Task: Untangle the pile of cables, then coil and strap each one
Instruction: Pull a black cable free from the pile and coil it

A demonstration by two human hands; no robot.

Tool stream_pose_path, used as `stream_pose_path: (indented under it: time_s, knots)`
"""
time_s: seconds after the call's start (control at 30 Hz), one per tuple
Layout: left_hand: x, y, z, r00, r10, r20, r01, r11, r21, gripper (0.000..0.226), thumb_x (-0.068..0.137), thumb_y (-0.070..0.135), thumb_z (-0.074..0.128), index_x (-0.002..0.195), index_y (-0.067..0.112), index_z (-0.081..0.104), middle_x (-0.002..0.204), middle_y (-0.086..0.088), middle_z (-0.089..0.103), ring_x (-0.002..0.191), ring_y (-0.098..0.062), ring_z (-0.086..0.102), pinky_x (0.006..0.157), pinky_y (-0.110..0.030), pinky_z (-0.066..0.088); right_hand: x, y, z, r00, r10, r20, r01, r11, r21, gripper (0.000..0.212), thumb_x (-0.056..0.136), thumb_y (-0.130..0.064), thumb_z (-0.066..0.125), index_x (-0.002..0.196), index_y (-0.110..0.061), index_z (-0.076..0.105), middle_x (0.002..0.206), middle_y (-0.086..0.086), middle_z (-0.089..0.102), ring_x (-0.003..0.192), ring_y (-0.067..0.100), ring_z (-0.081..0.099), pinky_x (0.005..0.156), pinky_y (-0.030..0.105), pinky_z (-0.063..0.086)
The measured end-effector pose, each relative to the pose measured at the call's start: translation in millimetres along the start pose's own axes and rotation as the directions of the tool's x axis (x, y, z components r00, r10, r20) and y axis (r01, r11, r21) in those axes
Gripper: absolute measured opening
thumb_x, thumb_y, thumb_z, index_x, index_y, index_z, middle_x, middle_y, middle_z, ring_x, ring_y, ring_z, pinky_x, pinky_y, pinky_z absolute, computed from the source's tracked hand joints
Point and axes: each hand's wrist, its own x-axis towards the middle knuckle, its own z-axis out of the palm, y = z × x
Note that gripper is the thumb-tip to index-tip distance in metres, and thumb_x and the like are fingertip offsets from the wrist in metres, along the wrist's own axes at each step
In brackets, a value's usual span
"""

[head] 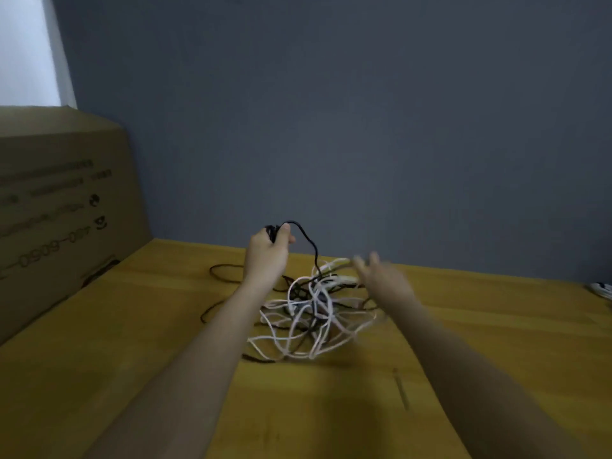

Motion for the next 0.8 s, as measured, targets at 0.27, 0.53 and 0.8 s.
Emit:
stream_pose_path:
  time_s: [0.27,0.53,0.8]
  knots:
    - [59.7,15.0,36.5,0.997,0.057,0.044,-0.06,0.997,0.058,0.037,0.099,0.038,0.046,0.067,0.028,0.06,0.064,0.006,0.055,0.058,-0.013,0.052,0.053,-0.027,0.035,38.7,25.3,29.5,0.963,0.0,0.269,-0.027,0.995,0.096,0.076,0.092,-0.042,0.052,0.152,-0.02,0.01,0.153,0.012,0.021,0.138,0.032,0.024,0.109,0.048,0.023]
    - [30.2,30.1,54.3,0.965,0.155,0.212,-0.171,0.983,0.062,0.037,0.098,0.036,0.048,0.064,0.029,0.06,0.069,0.013,0.058,0.063,0.0,0.054,0.054,-0.019,0.037,18.8,22.8,10.0,0.988,0.151,-0.013,-0.085,0.622,0.779,0.045,0.091,-0.029,0.054,0.135,-0.021,0.05,0.133,0.003,0.051,0.126,0.024,0.042,0.103,0.039,0.038]
    - [-9.7,83.1,31.5,0.889,0.234,0.393,-0.205,0.972,-0.114,0.036,0.098,0.031,0.049,0.064,0.022,0.055,0.04,0.014,0.044,0.04,-0.002,0.04,0.051,-0.024,0.034,19.5,-0.3,-18.3,0.976,0.192,0.103,-0.197,0.575,0.795,0.026,0.094,-0.024,0.06,0.076,-0.005,0.064,0.073,0.01,0.065,0.073,0.027,0.06,0.067,0.035,0.047]
